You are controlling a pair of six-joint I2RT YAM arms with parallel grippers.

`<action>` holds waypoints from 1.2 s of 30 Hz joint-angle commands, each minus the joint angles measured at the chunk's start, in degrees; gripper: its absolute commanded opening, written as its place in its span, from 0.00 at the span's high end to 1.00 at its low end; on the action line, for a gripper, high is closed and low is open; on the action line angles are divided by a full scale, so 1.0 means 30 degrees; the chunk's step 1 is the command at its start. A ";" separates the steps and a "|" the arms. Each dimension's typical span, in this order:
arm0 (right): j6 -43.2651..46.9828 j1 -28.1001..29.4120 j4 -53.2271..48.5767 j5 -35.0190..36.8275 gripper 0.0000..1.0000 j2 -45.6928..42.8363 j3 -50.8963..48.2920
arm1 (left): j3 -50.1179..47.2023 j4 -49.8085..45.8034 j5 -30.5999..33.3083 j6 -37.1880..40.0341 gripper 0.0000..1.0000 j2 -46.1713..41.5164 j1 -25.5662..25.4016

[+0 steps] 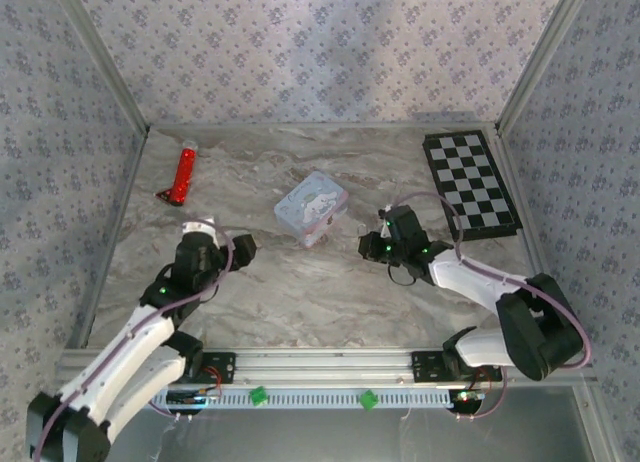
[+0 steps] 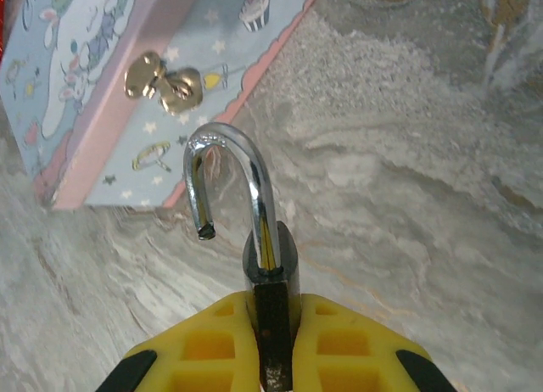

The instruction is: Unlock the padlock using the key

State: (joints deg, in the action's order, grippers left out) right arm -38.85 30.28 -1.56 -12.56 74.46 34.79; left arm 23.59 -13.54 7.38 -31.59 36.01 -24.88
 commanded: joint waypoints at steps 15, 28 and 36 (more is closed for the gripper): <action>0.0715 0.0157 -0.2873 -0.1630 1.00 0.0081 -0.0296 | -0.1999 -0.3276 0.1247 0.1156 0.00 -0.6847 0.0300; 0.0779 0.0232 -0.3347 -0.2699 1.00 0.2622 0.0652 | -0.2240 -0.2902 0.1027 0.1186 0.00 -0.6934 0.0297; 0.0796 -0.0009 -0.3699 -0.2541 1.00 0.3360 0.0594 | -0.2306 -0.2862 0.1029 0.1186 0.00 -0.7008 0.0297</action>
State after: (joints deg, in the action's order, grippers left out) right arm -37.43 30.65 -10.85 -20.23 83.33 35.97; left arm 16.64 -22.98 10.52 -29.08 15.79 -24.36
